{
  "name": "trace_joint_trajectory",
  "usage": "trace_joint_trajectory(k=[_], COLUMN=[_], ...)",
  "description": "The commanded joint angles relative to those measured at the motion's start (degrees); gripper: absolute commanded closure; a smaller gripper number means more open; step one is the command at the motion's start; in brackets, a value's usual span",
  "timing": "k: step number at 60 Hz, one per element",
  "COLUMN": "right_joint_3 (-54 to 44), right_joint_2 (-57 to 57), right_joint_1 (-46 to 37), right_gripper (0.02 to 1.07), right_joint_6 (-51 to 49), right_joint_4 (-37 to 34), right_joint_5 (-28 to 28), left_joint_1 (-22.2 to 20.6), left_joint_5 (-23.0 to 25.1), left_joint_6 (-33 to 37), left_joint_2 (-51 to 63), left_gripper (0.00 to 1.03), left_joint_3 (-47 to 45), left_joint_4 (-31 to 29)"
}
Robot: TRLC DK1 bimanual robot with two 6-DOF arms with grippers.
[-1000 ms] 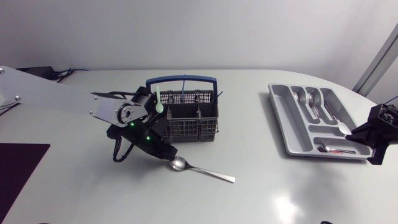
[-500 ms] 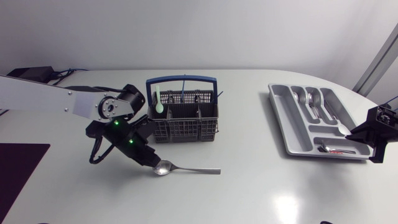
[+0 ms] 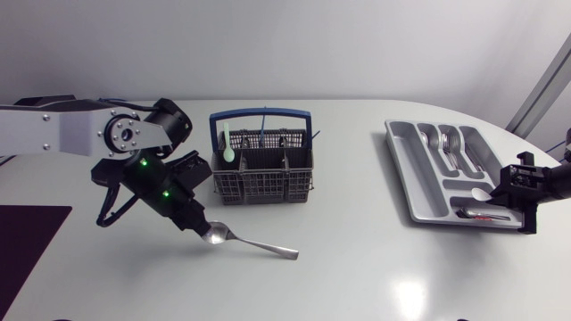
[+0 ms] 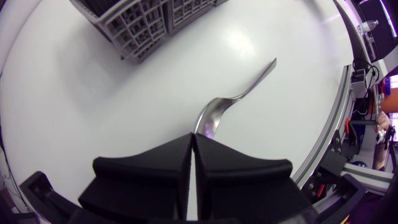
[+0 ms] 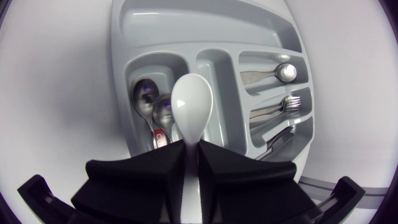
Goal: Unload the cutlery basket into the drawer organizer.
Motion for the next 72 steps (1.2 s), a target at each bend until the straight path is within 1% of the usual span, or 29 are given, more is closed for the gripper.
trace_joint_trajectory(k=[1, 6, 9, 12, 14, 15, 16, 17, 21, 26, 35, 36, 37, 41, 44, 45, 46, 47, 48, 52, 63, 67, 70, 72], right_joint_3=[-0.5, -0.9, -1.5, -2.5, -3.4, -3.6, -4.2, -4.6, -4.9, -4.7, -5.4, -5.4, -5.7, -6.5, -6.9, -6.9, -7.2, -7.3, -7.6, -8.8, -10.9, -11.3, -12.2, -12.6], right_joint_2=[1.7, 2.0, 2.4, 2.9, 3.0, 3.0, 3.1, 3.0, 3.1, 2.8, -1.8, -1.8, -3.2, -8.1, -11.1, -11.3, -13.3, -13.9, -15.4, -18.8, -27.2, -31.5, -35.6, -37.0], right_joint_1=[1.0, 1.5, 1.7, 1.8, 1.8, 1.8, 1.8, 1.8, 1.8, 1.7, 1.3, 1.3, 1.4, 1.8, 2.5, 2.5, 3.3, 3.5, 4.3, 6.2, 12.8, 17.7, 22.9, 25.1], right_gripper=[0.99, 0.98, 0.98, 0.89, 0.75, 0.71, 0.64, 0.61, 0.6, 0.55, 0.41, 0.41, 0.38, 0.32, 0.23, 0.23, 0.17, 0.16, 0.11, 0.08, 0.07, 0.07, 0.07, 0.07], right_joint_6=[-2.3, -2.4, -2.4, -2.4, -2.3, -2.3, -2.3, -2.3, -2.2, -1.7, 2.4, 2.4, 3.6, 6.4, 9.7, 9.8, 12.1, 12.8, 14.2, 16.0, 21.6, 25.7, 31.0, 33.0], right_joint_4=[0.4, 0.5, 2.1, 4.3, 5.6, 6.0, 6.7, 7.2, 7.7, 7.7, 7.0, 7.0, 6.7, 4.7, 4.3, 4.3, 4.2, 4.2, 3.9, 2.9, -1.1, -3.8, -4.4, -4.8], right_joint_5=[0.8, 1.6, 2.1, 2.6, 3.0, 3.3, 3.6, 3.6, 3.6, 3.5, 2.8, 2.8, 2.3, -0.1, -1.3, -1.3, -1.6, -1.8, -1.9, -2.0, -2.2, -2.3, -2.3, -2.3], left_joint_1=[-1.1, -2.1, -3.2, -4.3, -4.4, -4.6, -4.8, -4.8, -5.2, -5.8, -6.5, -6.5, -6.5, -6.4, -6.3, -6.2, -6.2, -6.0, -5.7, -5.0, -4.5, -4.1, -3.0, -2.6], left_joint_5=[-1.0, -2.3, -3.2, -4.2, -4.5, -4.5, -4.6, -4.8, -5.0, -5.8, -6.9, -6.9, -6.9, -7.0, -7.0, -7.0, -7.0, -7.0, -7.0, -6.9, -6.5, -5.6, -3.5, -2.9], left_joint_6=[1.7, 2.2, 2.5, 2.6, 2.7, 2.8, 2.8, 2.9, 3.2, 3.8, 4.2, 4.2, 4.3, 4.6, 4.7, 4.7, 4.7, 4.7, 4.7, 4.7, 4.9, 4.9, 4.7, 4.6], left_joint_2=[-2.0, -3.0, -3.7, -4.2, -4.4, -4.5, -4.6, -4.7, -4.8, -5.3, -5.4, -5.4, -5.4, -5.4, -5.4, -5.4, -5.3, -5.3, -5.1, -4.7, -5.4, -5.6, -5.7, -5.6], left_gripper=[1.0, 1.0, 1.0, 1.0, 1.0, 1.0, 1.0, 1.0, 1.0, 1.0, 1.0, 1.0, 1.0, 1.0, 1.0, 1.0, 1.0, 1.0, 1.0, 1.0, 1.0, 1.0, 1.0, 1.0], left_joint_3=[2.4, 3.3, 3.8, 4.3, 4.9, 5.1, 5.4, 5.5, 6.2, 6.9, 7.6, 7.6, 7.7, 8.0, 8.2, 8.2, 8.2, 8.6, 9.0, 10.4, 13.4, 14.7, 16.8, 17.1], left_joint_4=[-1.4, -2.1, -2.5, -2.7, -3.1, -3.2, -3.4, -3.4, -3.9, -4.1, -4.2, -4.2, -4.2, -4.3, -4.3, -4.3, -4.3, -4.5, -4.9, -5.9, -9.3, -11.2, -13.5, -13.8])
